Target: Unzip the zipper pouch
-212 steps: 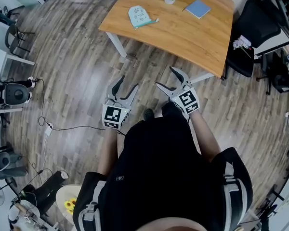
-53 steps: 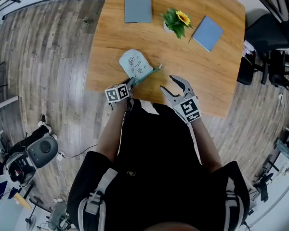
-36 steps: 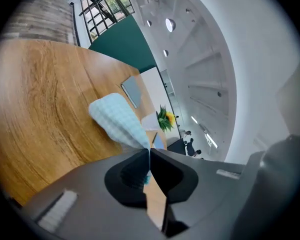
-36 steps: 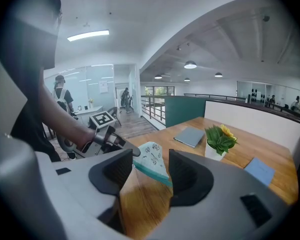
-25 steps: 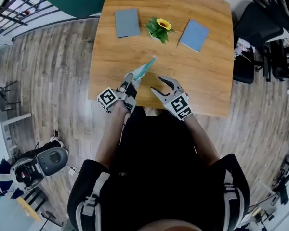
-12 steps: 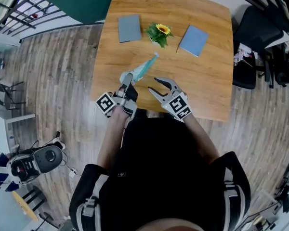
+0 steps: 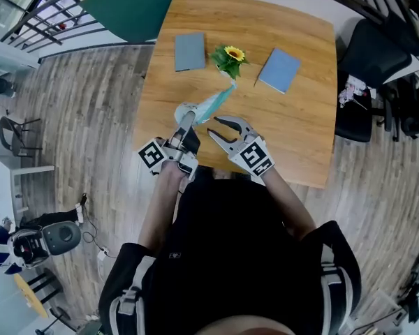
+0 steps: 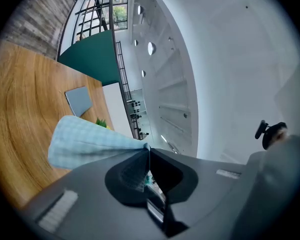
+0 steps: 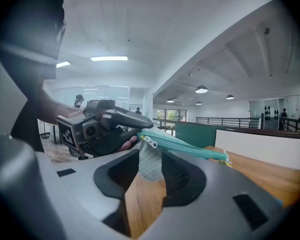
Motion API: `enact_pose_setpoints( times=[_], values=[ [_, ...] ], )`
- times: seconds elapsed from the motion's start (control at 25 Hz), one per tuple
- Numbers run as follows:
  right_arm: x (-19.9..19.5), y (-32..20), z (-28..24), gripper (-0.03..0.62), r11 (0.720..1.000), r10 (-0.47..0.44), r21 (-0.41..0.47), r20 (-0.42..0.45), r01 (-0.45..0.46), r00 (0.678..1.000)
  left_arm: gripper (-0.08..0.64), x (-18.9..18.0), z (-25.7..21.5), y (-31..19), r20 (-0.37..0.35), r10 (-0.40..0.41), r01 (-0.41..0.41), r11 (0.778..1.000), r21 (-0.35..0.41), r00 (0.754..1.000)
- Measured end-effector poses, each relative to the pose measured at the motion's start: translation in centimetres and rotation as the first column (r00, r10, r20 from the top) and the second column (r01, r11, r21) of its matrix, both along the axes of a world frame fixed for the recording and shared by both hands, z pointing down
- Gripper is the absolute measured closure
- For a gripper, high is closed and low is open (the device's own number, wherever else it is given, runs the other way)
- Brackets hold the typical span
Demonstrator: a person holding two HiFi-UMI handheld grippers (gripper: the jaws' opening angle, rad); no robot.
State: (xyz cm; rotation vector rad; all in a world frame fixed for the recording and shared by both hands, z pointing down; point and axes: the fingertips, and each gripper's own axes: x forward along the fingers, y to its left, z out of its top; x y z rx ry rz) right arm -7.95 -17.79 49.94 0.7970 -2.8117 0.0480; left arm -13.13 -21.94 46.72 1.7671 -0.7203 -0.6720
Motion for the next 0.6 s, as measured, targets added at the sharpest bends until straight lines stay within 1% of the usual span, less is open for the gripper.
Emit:
enact_pose_setpoints(
  times=[0.2,0.4,0.6],
  values=[
    [0.7,-0.1,-0.9,0.451,0.999,-0.024,0.023,0.015,0.023,1.0,0.555,1.2,-1.3,0.3,0.013,-0.008,0.007,1.0,0.022,1.0],
    [1.2,0.2,-1.7,0.453,0.999,-0.042,0.036,0.035,0.04,0.999,0.555,2.2,-1.7,0.8,0.017,-0.009,0.008,1.0,0.023,1.0],
    [1.9,1.1,-2.0,0.519,0.997,-0.074,0.03,0.059,0.073,0.995,0.555,2.4,-1.5,1.1,0.018,-0.037,0.037,0.999,0.019,0.999]
  ],
)
